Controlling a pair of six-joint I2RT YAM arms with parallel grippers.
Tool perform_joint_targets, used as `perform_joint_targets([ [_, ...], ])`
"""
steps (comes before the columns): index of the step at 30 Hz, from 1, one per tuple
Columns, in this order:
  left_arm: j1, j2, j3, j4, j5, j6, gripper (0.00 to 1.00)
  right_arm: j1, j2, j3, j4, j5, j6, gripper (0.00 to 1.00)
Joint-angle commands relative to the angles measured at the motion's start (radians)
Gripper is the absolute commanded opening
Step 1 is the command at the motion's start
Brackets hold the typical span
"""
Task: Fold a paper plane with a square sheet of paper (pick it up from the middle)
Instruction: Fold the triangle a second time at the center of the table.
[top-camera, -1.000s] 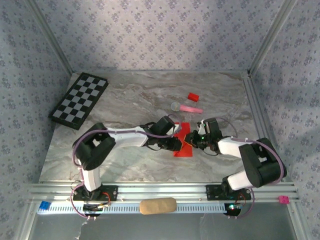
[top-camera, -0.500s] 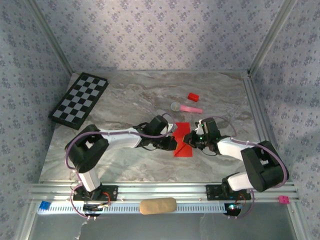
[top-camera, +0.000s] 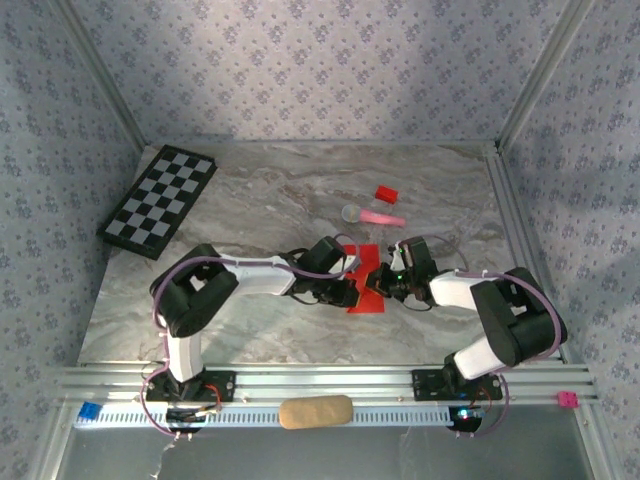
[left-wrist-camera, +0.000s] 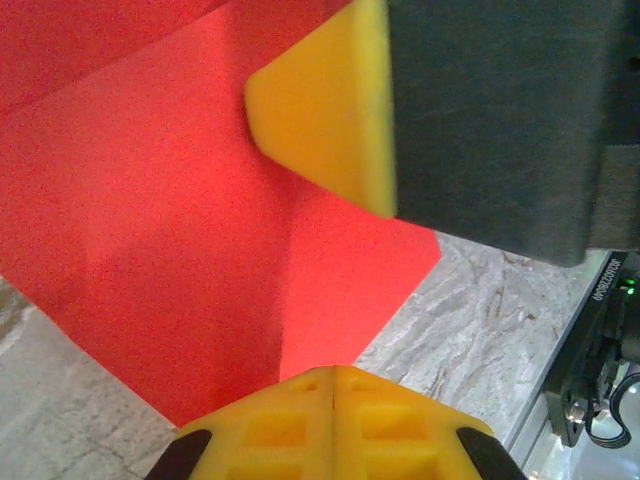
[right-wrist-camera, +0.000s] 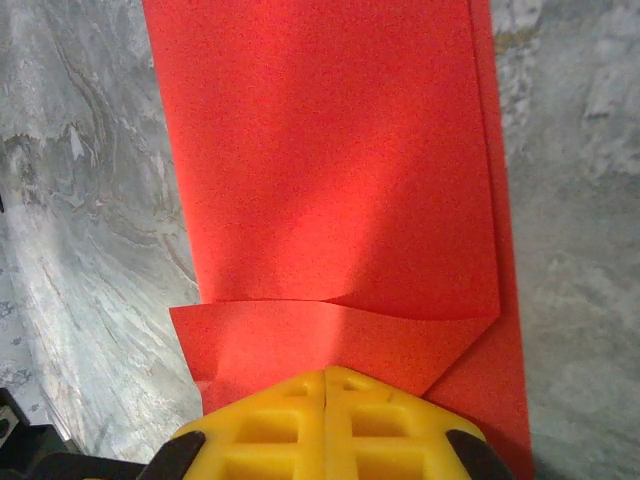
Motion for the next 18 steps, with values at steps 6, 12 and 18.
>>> perform_joint_targets([
  [6,-0.021,0.040,0.014,-0.034,0.013,0.031,0.07,0.002,0.022,-0.005,-0.050,0.046,0.002,0.05],
  [12,-0.026,0.049,0.010,-0.055,-0.008,0.037,0.07,0.025,-0.028,0.035,-0.050,0.002,-0.005,0.10],
  [18,-0.026,0.041,-0.005,-0.044,-0.009,0.040,0.07,0.037,-0.025,0.062,-0.056,0.004,-0.012,0.12],
])
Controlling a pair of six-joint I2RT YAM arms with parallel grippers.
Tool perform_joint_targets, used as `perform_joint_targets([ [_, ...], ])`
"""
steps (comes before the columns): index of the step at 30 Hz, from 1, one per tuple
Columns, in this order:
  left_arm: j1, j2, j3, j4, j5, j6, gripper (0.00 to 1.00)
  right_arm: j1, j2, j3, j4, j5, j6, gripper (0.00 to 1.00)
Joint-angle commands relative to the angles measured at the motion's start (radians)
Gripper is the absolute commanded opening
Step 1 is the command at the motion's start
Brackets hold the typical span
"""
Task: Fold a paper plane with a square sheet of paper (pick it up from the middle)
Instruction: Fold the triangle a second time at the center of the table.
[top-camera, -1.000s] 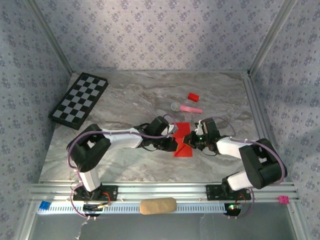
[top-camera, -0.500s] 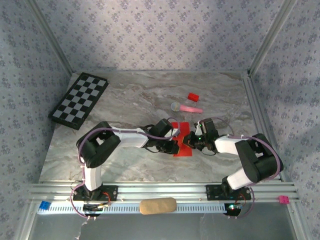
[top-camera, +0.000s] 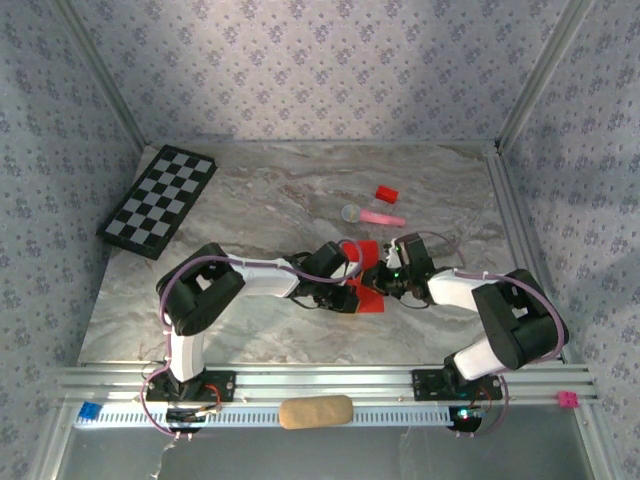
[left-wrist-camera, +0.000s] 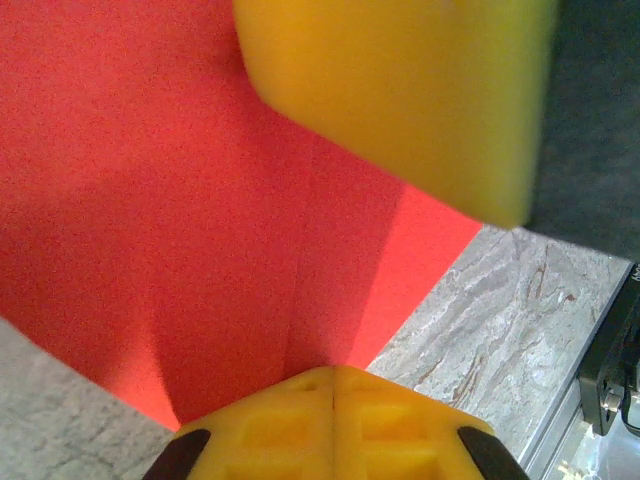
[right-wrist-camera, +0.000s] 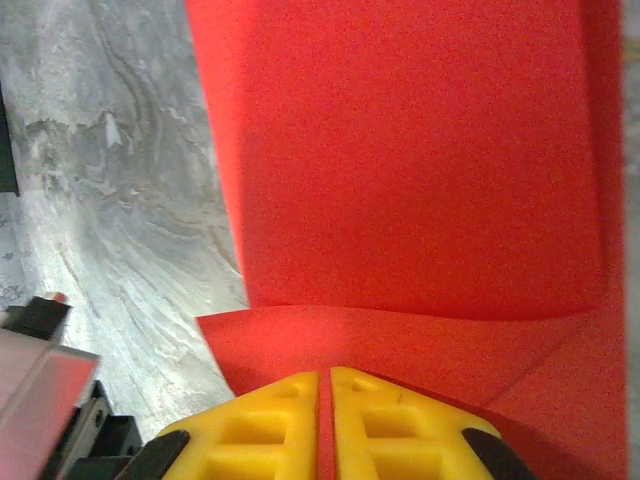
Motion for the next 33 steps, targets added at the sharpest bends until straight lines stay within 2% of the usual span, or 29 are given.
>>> perform_joint_targets([
  [1,-0.007,0.012,-0.005,-0.020,-0.006,0.022,0.07,0.004,-0.001,0.027,-0.035,0.023,-0.009,0.12],
  [4,-0.007,0.002,-0.010,-0.001,-0.004,0.016,0.07,-0.005,0.037,0.017,-0.033,0.048,-0.013,0.11],
  [8,-0.007,-0.038,-0.006,0.007,-0.007,0.010,0.07,-0.018,0.088,0.002,-0.058,0.075,-0.007,0.04],
  [13,0.006,-0.154,-0.057,0.081,-0.082,-0.040,0.12,-0.019,0.095,-0.024,-0.042,0.083,-0.004,0.02],
  [18,0.030,-0.110,-0.008,0.065,0.000,-0.070,0.11,-0.019,0.090,-0.024,-0.041,0.079,-0.005,0.02],
  [33,0.034,-0.002,-0.071,0.029,0.025,-0.068,0.08,-0.023,0.080,-0.024,-0.055,0.081,-0.011,0.02],
])
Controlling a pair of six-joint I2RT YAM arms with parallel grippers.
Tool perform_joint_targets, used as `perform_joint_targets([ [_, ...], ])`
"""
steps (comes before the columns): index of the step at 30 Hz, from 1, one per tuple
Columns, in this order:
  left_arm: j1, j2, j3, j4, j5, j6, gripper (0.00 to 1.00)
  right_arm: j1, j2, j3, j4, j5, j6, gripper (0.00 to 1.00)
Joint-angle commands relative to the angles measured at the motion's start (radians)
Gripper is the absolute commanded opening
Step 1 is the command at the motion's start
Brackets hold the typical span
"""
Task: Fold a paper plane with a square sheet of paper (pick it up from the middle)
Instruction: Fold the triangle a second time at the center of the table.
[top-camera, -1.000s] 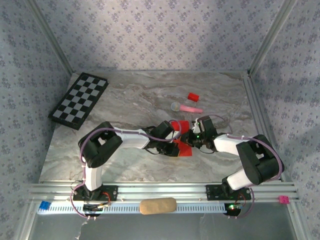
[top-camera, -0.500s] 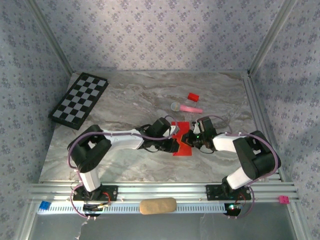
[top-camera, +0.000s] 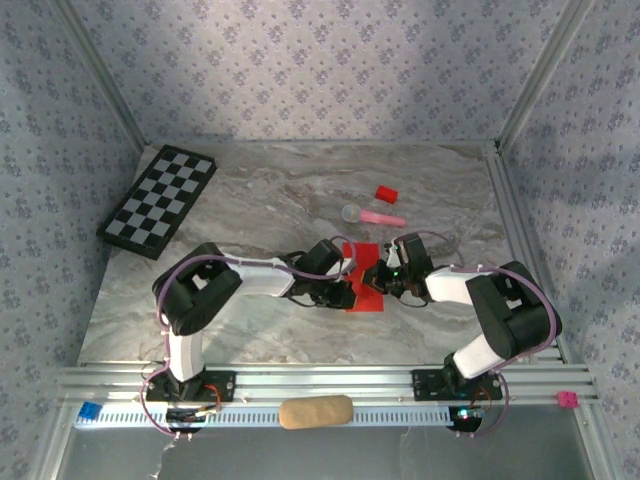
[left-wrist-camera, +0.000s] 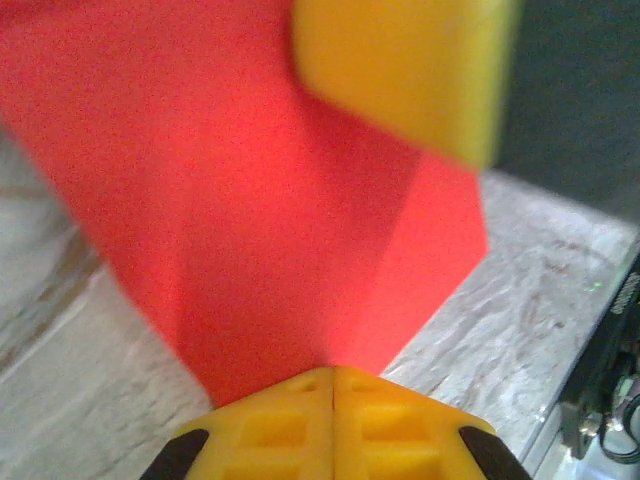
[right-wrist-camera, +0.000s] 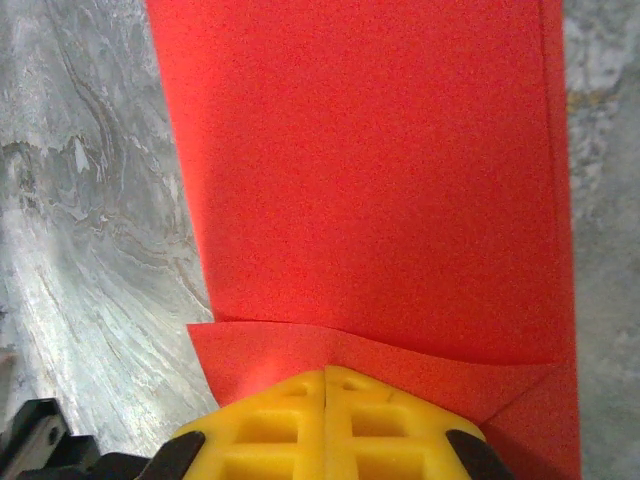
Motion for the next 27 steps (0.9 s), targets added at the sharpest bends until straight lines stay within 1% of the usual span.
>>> perform_joint_targets([
  [1,0.005,0.020,-0.031,-0.035,0.023,0.011,0.08,-0.008,0.017,-0.030,-0.081,0.059,-0.013,0.02],
  [4,0.003,0.014,-0.057,-0.029,0.031,0.013,0.09,-0.011,0.015,-0.030,-0.082,0.057,-0.015,0.02],
  [9,0.002,-0.008,-0.063,-0.082,0.022,0.042,0.10,-0.014,0.011,-0.030,-0.090,0.058,-0.019,0.02],
  [12,0.003,-0.026,-0.069,-0.092,0.035,0.052,0.11,-0.017,0.011,-0.030,-0.090,0.057,-0.020,0.02],
  [17,0.001,-0.039,-0.092,-0.080,0.049,0.062,0.14,-0.018,0.009,-0.033,-0.088,0.055,-0.021,0.02],
  [20,0.001,-0.047,-0.102,-0.080,0.074,0.069,0.12,-0.019,0.004,-0.034,-0.090,0.055,-0.020,0.02],
  [22,-0.002,-0.062,-0.116,-0.086,0.071,0.074,0.12,-0.020,0.001,-0.036,-0.090,0.056,-0.021,0.02],
  [27,0.002,-0.136,-0.121,-0.073,0.080,0.078,0.10,-0.019,0.001,-0.037,-0.085,0.050,-0.018,0.02],
])
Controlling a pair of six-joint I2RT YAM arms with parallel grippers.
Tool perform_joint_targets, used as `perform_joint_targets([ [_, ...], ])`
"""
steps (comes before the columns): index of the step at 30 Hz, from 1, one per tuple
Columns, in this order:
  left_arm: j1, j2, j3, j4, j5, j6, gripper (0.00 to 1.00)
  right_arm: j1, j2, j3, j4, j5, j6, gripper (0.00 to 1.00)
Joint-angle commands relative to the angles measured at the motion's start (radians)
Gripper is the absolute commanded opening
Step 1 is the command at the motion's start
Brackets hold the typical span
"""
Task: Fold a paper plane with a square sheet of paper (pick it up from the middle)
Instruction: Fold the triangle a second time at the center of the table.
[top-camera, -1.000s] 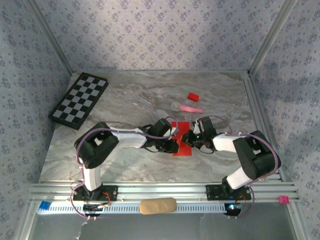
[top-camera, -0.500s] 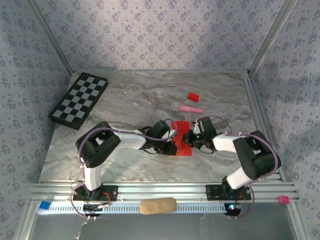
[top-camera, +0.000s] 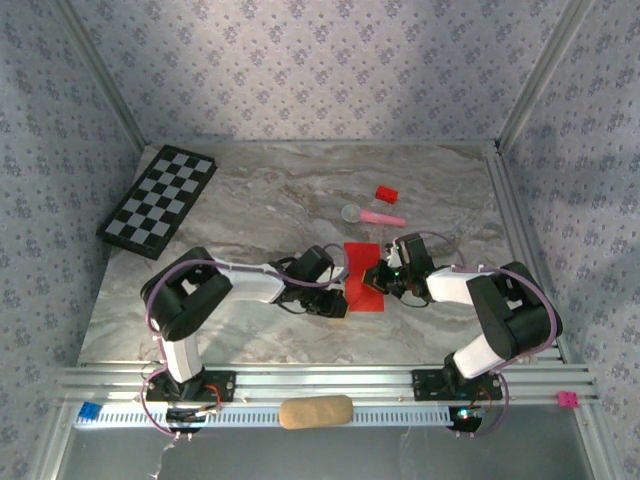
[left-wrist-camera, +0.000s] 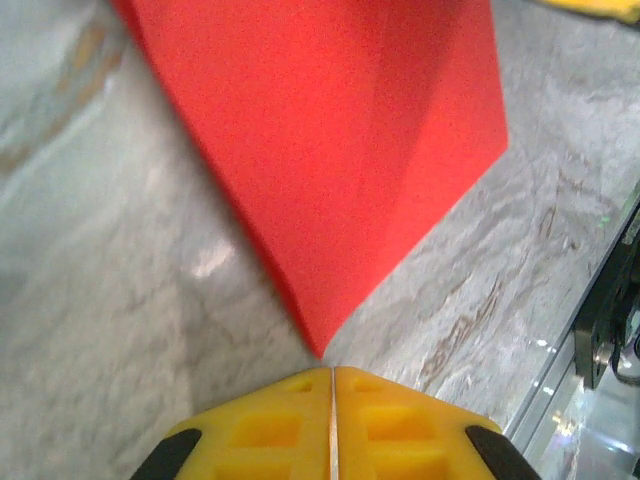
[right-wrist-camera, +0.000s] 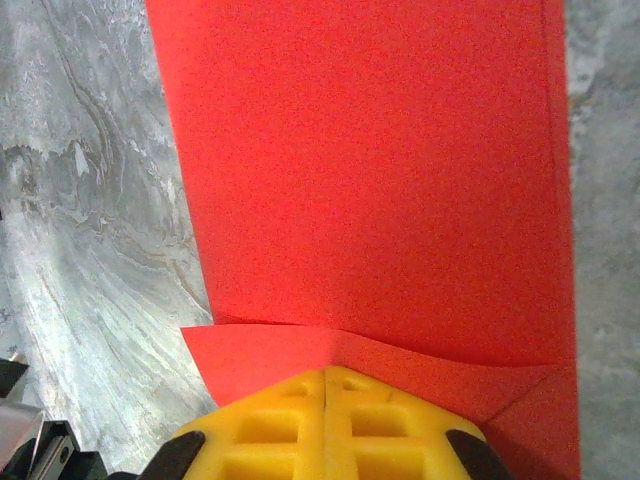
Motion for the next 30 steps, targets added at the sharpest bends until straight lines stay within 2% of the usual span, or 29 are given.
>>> perform_joint_targets([
  [1,-0.001,-0.069,-0.013,-0.051,0.044,0.020,0.11,-0.009,0.005,-0.033,-0.082,0.052,-0.017,0.02],
  [3,0.014,-0.078,0.005,-0.010,0.085,0.018,0.11,-0.009,0.003,-0.035,-0.079,0.049,-0.013,0.02],
  [7,0.041,-0.049,0.063,0.042,0.075,-0.012,0.10,-0.009,0.001,-0.033,-0.080,0.049,-0.012,0.02],
  [15,0.057,0.102,0.227,-0.044,0.013,-0.010,0.06,-0.013,-0.007,-0.032,-0.078,0.036,-0.012,0.02],
  [23,0.039,0.160,0.224,-0.076,-0.009,0.021,0.02,-0.017,-0.012,-0.026,-0.050,0.006,-0.004,0.02],
  [27,0.003,0.175,0.236,-0.173,-0.103,0.087,0.00,-0.015,-0.052,-0.015,-0.051,0.009,0.003,0.04],
  [30,-0.006,0.179,0.223,-0.183,-0.128,0.086,0.00,-0.008,-0.104,-0.015,-0.068,0.015,-0.004,0.04],
])
